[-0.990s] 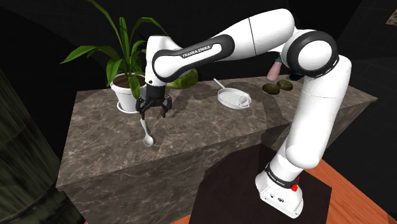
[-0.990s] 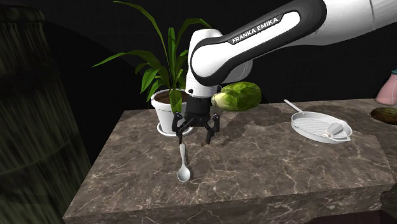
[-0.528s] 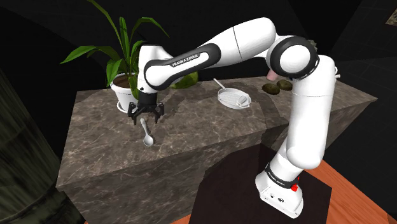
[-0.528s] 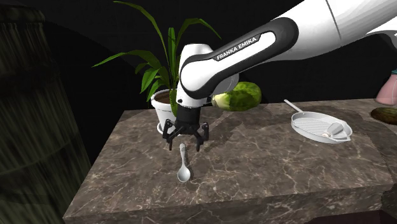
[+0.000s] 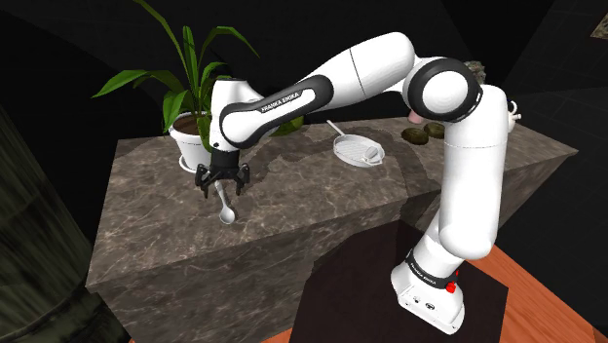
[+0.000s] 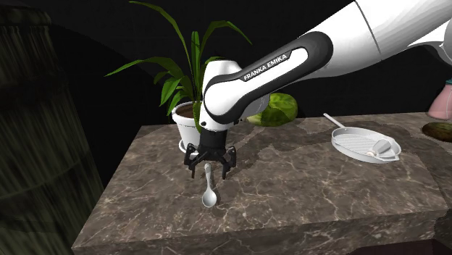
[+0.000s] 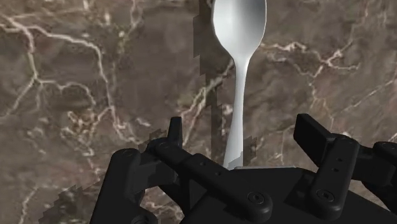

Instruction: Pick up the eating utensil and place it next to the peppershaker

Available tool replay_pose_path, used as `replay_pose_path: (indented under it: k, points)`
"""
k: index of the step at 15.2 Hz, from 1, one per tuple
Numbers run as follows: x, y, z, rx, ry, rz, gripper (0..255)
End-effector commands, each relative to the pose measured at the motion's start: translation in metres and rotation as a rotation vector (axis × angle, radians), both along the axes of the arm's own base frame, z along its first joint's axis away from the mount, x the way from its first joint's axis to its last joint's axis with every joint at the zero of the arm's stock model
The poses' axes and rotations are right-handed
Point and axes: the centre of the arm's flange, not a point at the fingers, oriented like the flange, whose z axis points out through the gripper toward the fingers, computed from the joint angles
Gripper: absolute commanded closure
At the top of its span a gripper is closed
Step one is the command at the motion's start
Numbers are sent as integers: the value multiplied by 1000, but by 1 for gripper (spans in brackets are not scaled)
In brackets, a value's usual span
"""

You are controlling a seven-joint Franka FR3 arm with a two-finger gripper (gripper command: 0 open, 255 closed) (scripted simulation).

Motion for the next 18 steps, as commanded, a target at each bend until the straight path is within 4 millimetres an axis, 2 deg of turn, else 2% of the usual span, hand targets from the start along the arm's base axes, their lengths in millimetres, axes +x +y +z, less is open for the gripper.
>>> replay_pose_path:
  k: [1, 3, 4, 13, 18]
  points:
    - [0, 0, 0, 0, 0, 0, 0]
    - [0, 0, 0, 0, 0, 0, 0]
    - [0, 0, 0, 0, 0, 0, 255]
    - [0, 0, 0, 0, 0, 0, 255]
    - [0, 0, 26, 0, 0, 0, 255]
